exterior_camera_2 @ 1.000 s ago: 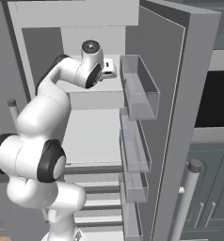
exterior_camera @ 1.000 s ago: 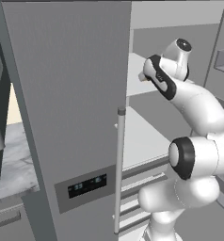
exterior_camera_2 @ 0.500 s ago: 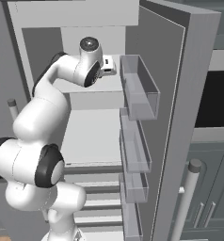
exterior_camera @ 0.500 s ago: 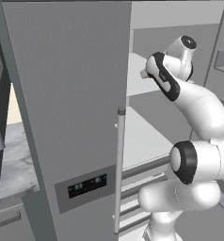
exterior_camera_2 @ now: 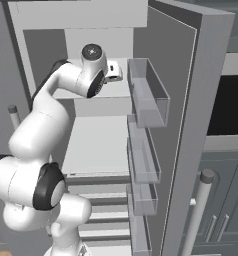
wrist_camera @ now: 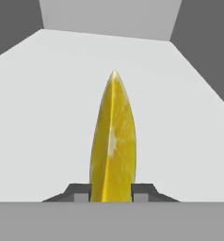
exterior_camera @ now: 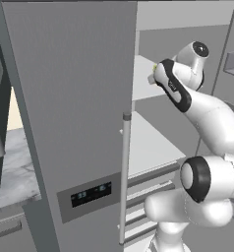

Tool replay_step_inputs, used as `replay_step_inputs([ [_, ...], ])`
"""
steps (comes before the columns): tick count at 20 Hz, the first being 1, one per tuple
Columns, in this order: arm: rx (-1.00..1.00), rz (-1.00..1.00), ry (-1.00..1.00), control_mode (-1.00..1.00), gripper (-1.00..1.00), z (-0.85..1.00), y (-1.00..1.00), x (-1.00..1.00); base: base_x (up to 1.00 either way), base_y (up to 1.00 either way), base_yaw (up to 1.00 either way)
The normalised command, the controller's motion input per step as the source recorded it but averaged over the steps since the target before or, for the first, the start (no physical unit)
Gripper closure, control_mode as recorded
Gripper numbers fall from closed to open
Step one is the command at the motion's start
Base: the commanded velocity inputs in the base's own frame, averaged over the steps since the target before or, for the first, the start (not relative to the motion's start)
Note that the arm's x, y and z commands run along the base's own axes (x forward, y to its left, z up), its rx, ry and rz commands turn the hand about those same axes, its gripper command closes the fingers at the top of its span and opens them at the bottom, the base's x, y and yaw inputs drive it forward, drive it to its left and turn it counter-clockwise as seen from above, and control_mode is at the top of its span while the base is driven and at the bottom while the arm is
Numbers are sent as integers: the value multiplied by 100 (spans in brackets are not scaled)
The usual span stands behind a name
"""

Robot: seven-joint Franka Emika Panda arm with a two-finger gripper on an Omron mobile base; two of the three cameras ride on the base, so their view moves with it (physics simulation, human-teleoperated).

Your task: There is a bowl on the dining counter. Grab a lemon wedge from the fridge and place it in the bowl. Then get the liquor bottle and glass cup from the cabinet and place them next to the bowl.

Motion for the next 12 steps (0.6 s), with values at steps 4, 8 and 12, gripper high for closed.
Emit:
replay_step_inputs([
  [4, 0, 0, -5, -100, 100, 0, -2, -56, 0, 0, 0],
  [8, 1, 0, -12, -100, 100, 2, -11, -91, 0, 0, 0],
  [12, 0, 0, -9, -100, 100, 8, -13, -100, 0, 0, 0],
])
